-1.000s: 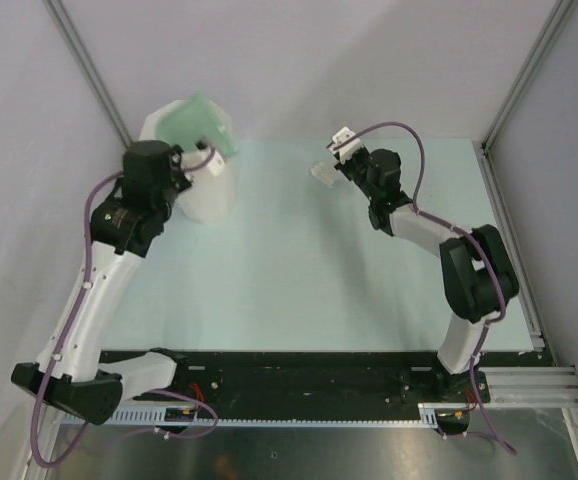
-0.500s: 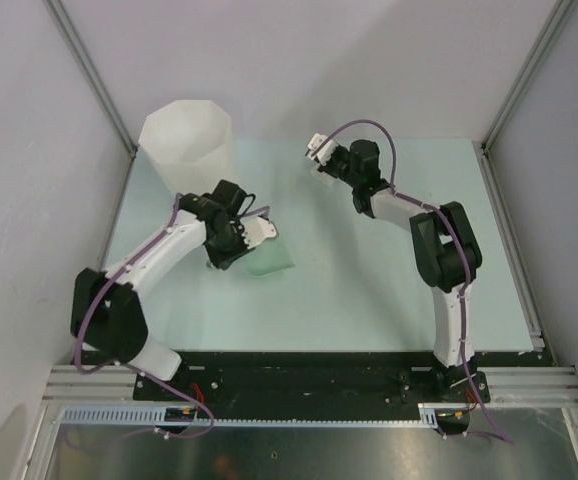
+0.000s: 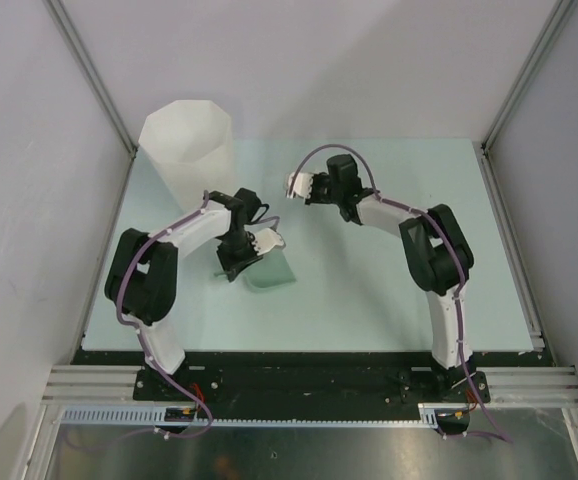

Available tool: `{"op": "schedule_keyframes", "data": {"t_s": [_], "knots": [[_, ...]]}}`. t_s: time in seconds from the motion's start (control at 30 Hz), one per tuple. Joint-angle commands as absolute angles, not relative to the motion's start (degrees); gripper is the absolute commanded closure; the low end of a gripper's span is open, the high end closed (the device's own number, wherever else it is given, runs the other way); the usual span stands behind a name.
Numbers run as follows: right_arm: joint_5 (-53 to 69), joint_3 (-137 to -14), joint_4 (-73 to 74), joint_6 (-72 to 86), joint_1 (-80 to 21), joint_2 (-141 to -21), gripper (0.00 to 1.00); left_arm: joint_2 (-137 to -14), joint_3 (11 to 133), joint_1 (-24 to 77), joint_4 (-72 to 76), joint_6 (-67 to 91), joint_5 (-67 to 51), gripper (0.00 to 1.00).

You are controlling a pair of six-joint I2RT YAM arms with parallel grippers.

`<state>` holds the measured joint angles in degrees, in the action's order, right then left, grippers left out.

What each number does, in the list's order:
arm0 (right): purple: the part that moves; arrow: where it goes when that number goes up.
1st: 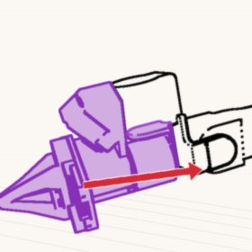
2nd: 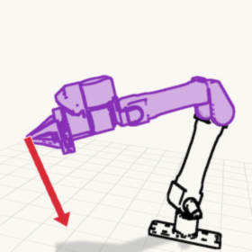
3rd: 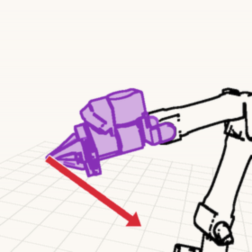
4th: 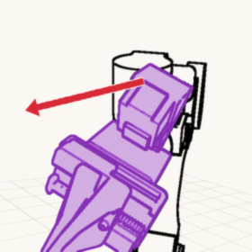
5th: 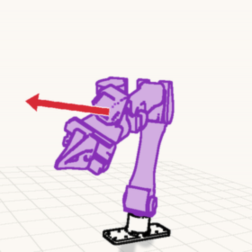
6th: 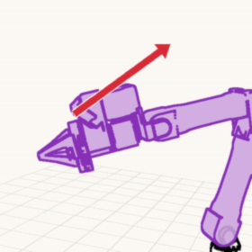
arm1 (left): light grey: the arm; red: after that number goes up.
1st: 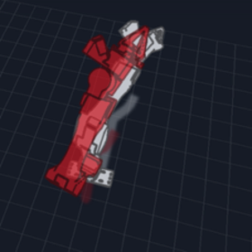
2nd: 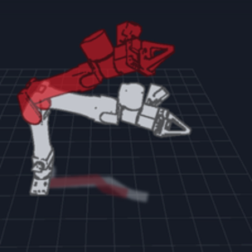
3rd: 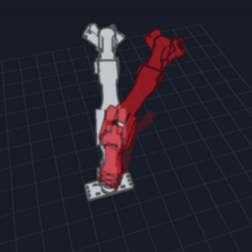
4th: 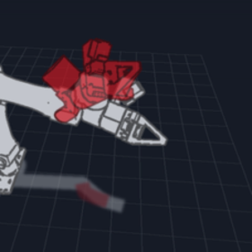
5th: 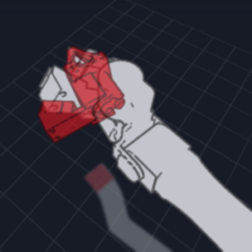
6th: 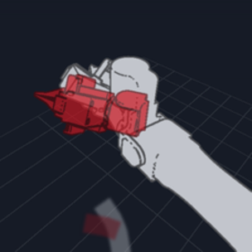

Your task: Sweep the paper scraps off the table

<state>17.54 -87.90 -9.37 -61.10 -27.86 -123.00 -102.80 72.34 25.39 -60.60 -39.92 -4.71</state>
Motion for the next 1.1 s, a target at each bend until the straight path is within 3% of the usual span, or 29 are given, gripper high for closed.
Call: {"op": "schedule_keyframes", "data": {"t_s": [0.0, 0.37, 0.57, 0.73, 0.87, 0.97, 1.07], "knots": [[22.49, -80.1, -2.37, -61.36, -30.93, -114.45, 1.0, -103.09, 75.59, 25.31, -60.56, -39.55, -4.84, 1.0], [19.6, -60.74, 6.59, -51.86, -44.03, -93.44, 1.0, -103.54, 75.59, 23.82, -59.68, -40.6, -4.22, 1.0], [21.97, -59.68, 8.0, -50.02, -44.3, -80.17, 1.0, -103.45, 76.29, 23.82, -59.5, -41.04, -3.43, 1.0], [20.4, -59.68, -0.07, -42.21, -42.81, -74.62, 1.0, -103.45, 76.29, 23.82, -59.5, -41.22, -3.08, 1.0], [1.12, -59.94, -12.64, -26.31, -42.45, -78.04, 1.0, -103.54, 76.73, 23.82, -59.33, -41.4, -1.59, 1.0], [0.01, -59.85, -9.58, -22.78, -42.1, -79.8, 1.0, -103.62, 77.17, 23.82, -59.24, -41.66, -1.41, 1.0], [-11.98, -59.94, -11.51, -12.42, -41.49, -82.08, 1.0, -104.06, 77.34, 23.82, -59.24, -41.75, -0.79, 1.0]]}}
